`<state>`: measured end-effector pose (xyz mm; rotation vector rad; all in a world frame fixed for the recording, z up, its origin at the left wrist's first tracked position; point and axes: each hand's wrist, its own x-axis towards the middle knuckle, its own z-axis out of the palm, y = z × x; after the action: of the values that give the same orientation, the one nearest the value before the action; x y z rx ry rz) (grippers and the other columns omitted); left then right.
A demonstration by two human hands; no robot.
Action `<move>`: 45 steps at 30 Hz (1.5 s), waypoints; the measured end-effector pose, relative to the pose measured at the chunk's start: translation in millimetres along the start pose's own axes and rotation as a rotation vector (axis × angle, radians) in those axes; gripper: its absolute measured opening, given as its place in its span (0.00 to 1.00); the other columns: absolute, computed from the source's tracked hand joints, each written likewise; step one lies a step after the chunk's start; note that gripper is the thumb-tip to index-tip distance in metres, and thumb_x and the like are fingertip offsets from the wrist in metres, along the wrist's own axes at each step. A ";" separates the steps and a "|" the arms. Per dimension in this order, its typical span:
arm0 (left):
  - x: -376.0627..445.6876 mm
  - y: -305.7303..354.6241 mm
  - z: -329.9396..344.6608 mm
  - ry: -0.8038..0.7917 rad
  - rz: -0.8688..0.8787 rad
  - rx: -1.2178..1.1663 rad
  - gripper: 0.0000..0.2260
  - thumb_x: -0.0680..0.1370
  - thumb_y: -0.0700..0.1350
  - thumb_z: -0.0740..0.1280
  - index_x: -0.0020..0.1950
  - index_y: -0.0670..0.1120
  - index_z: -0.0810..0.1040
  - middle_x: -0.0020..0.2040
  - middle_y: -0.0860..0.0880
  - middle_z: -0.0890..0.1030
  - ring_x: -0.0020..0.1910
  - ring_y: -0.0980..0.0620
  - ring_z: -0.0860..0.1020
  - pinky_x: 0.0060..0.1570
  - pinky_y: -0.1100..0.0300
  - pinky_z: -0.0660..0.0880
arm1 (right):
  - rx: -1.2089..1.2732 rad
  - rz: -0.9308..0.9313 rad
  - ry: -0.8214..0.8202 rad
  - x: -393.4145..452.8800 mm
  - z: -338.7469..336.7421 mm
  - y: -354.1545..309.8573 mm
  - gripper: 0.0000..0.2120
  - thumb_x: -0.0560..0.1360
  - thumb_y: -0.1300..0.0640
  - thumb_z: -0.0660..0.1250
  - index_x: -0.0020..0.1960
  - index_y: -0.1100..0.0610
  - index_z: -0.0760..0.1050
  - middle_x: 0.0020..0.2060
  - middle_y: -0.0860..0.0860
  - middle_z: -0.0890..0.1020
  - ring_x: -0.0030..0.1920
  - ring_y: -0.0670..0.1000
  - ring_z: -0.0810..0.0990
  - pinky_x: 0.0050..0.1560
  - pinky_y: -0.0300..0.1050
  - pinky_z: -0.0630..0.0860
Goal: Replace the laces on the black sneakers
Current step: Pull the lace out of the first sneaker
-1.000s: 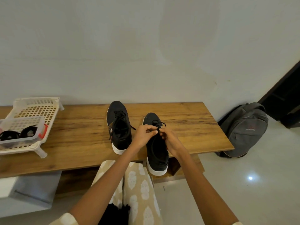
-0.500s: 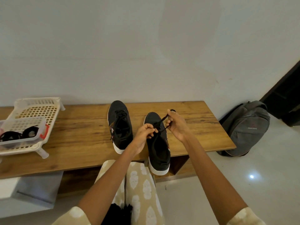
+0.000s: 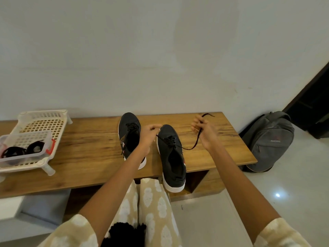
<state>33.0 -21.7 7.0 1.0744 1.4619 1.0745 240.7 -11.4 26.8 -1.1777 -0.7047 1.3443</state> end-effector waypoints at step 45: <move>-22.3 -50.3 15.2 -0.151 0.061 0.084 0.05 0.76 0.41 0.69 0.50 0.41 0.81 0.45 0.46 0.82 0.40 0.56 0.79 0.42 0.68 0.74 | -0.091 -0.047 -0.096 -34.1 12.9 17.6 0.11 0.76 0.52 0.66 0.38 0.54 0.70 0.32 0.47 0.72 0.35 0.46 0.71 0.41 0.42 0.69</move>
<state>45.8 -52.8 -39.2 1.2397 1.3714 0.9588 217.1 -44.0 22.5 -1.1674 -0.8648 1.3479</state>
